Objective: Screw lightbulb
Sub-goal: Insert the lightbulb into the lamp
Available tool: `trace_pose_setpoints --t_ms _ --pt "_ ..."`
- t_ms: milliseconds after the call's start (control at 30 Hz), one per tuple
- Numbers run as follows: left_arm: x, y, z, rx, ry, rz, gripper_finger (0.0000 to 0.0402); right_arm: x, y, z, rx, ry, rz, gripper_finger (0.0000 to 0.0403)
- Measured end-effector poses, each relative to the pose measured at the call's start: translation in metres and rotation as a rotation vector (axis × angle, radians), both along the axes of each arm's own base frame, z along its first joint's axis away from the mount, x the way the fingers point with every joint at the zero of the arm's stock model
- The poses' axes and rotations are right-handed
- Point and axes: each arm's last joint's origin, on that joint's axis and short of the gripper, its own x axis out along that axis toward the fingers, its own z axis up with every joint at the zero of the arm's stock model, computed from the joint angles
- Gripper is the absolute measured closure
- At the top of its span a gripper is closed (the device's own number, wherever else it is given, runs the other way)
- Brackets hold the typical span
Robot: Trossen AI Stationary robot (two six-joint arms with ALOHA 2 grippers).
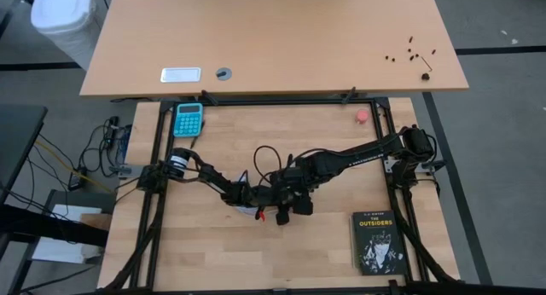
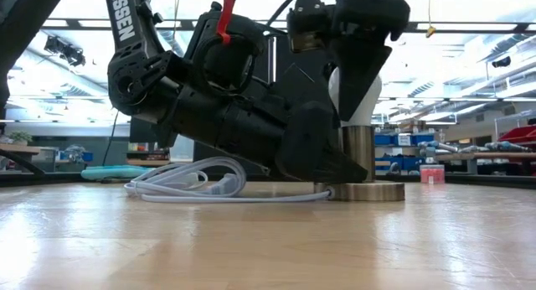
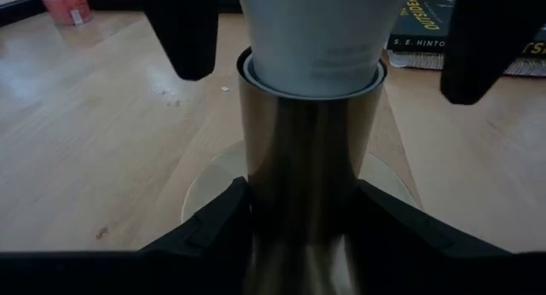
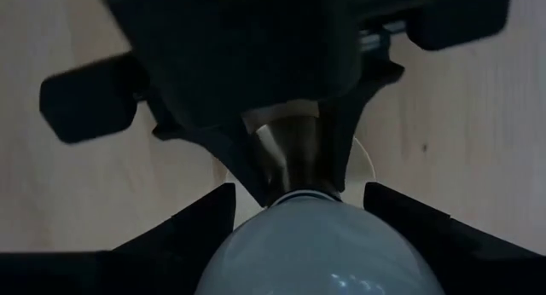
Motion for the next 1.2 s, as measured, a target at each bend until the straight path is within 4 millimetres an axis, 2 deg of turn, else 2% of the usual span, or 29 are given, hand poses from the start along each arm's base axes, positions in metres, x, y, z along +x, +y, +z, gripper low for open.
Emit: trace_pose_setpoints --t_ms 300,733,1200 --pt "-0.0002 0.0001 -0.0003 0.001 0.003 0.004 0.0202 0.0003 0.0 0.0001 0.047 0.006 -0.178 0.0136" --pt "-0.0004 0.0002 -0.0007 0.01 0.007 0.004 0.0243 0.0005 0.0001 -0.0001 0.05 0.004 -0.18 0.0136" --pt "-0.0006 0.0002 -0.0012 0.011 0.012 0.002 0.0246 0.001 0.0002 0.0001 0.056 0.0 -0.199 0.0136"
